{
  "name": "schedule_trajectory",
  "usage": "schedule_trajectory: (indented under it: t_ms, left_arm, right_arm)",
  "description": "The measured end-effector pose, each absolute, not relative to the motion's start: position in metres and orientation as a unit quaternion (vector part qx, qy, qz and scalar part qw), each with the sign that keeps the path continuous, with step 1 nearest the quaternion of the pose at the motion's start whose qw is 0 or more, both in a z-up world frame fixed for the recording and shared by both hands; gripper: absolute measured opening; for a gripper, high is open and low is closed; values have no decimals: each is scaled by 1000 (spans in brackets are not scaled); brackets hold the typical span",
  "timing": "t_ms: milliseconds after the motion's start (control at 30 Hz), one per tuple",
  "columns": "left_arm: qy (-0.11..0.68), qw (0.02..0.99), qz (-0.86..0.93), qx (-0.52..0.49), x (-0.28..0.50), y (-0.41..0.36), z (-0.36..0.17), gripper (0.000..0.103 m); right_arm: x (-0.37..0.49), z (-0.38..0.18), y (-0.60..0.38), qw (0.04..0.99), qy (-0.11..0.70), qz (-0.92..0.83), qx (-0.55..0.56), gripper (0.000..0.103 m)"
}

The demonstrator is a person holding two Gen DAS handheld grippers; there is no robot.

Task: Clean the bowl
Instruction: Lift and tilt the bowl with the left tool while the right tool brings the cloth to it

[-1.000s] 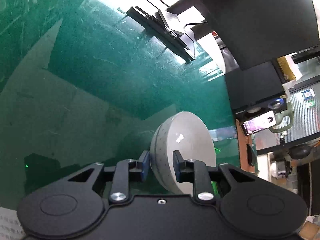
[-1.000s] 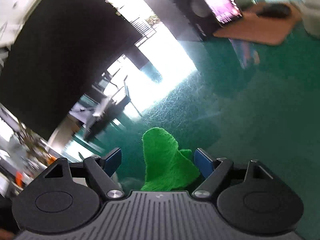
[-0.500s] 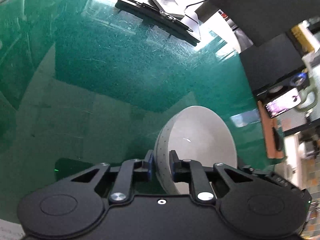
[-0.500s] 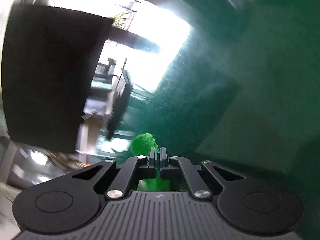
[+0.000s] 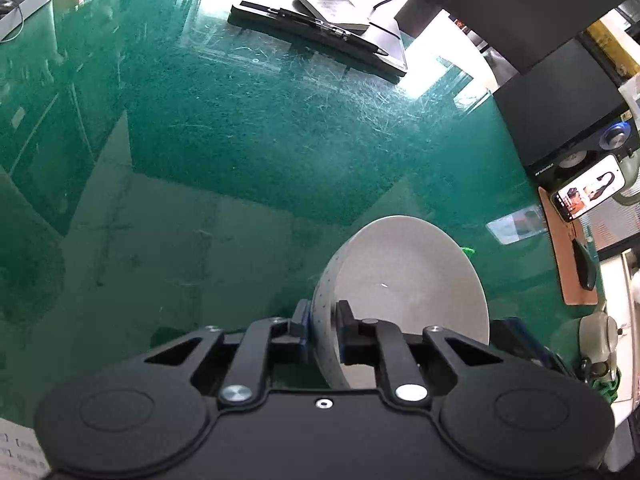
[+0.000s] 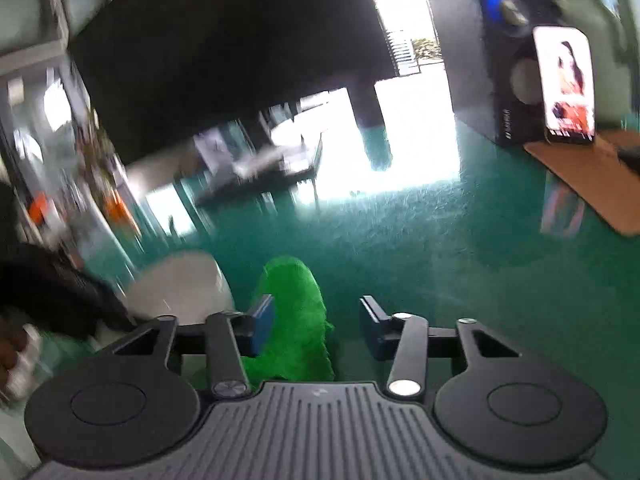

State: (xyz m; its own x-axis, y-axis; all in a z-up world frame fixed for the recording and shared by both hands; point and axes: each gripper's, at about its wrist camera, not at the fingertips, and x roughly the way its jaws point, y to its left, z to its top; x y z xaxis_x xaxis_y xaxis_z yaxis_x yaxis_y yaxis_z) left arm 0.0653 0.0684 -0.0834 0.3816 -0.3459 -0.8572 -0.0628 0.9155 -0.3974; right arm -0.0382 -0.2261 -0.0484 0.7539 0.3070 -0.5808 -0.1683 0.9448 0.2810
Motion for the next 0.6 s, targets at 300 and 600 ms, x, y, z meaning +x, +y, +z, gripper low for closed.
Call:
schedule_trajectory:
  t_ms: [300,600]
  left_arm:
    - [547,817,-99,-156,65,63,-81,15]
    - [533,826,-99,-153,57,60,-80,15]
  right_arm:
    - [-12,-60,-226,906,355,166,157,6]
    - [-40,-122,-302,663,398,166,612,6]
